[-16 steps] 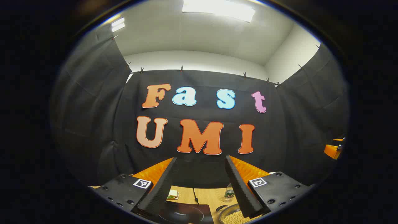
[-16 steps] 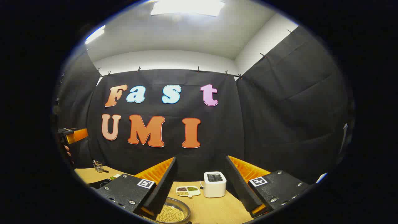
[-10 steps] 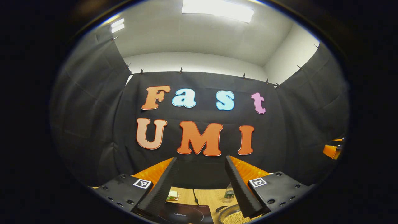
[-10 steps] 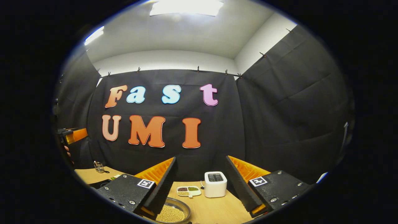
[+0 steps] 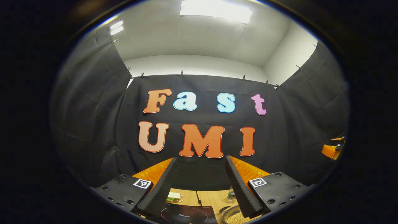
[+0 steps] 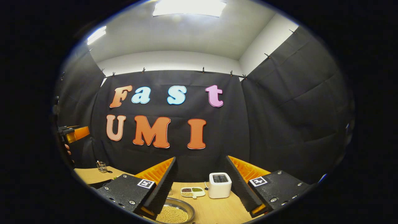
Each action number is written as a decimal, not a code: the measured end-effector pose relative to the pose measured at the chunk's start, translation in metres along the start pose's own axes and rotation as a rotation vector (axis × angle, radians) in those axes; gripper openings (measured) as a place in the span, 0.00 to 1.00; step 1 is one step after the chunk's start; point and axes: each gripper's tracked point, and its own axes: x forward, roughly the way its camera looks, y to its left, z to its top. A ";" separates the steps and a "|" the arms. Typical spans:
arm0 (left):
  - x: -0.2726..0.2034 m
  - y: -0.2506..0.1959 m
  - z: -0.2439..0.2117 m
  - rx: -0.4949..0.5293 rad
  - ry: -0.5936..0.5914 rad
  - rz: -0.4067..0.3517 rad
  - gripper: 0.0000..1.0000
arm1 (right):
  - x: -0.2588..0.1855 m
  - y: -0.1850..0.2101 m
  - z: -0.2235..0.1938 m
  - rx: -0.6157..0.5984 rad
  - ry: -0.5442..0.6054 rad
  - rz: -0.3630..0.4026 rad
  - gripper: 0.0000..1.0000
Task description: First push the handle of the pot to place it horizontally, then grasp the pot with both hands and set it on the induction cooktop.
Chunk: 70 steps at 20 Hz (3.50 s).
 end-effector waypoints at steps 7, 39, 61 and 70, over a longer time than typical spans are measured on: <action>-0.007 0.012 0.005 0.015 -0.012 0.021 0.98 | 0.001 0.004 -0.005 0.001 0.025 0.009 0.95; 0.012 0.049 -0.035 -0.018 0.066 0.045 1.00 | -0.042 0.096 -0.227 -0.014 0.769 0.357 0.02; 0.015 0.051 -0.070 0.037 0.155 0.048 1.00 | -0.124 0.087 -0.336 0.032 1.305 0.447 0.00; 0.018 0.059 -0.089 0.010 0.194 0.057 0.98 | -0.122 0.092 -0.349 0.233 1.459 0.368 0.00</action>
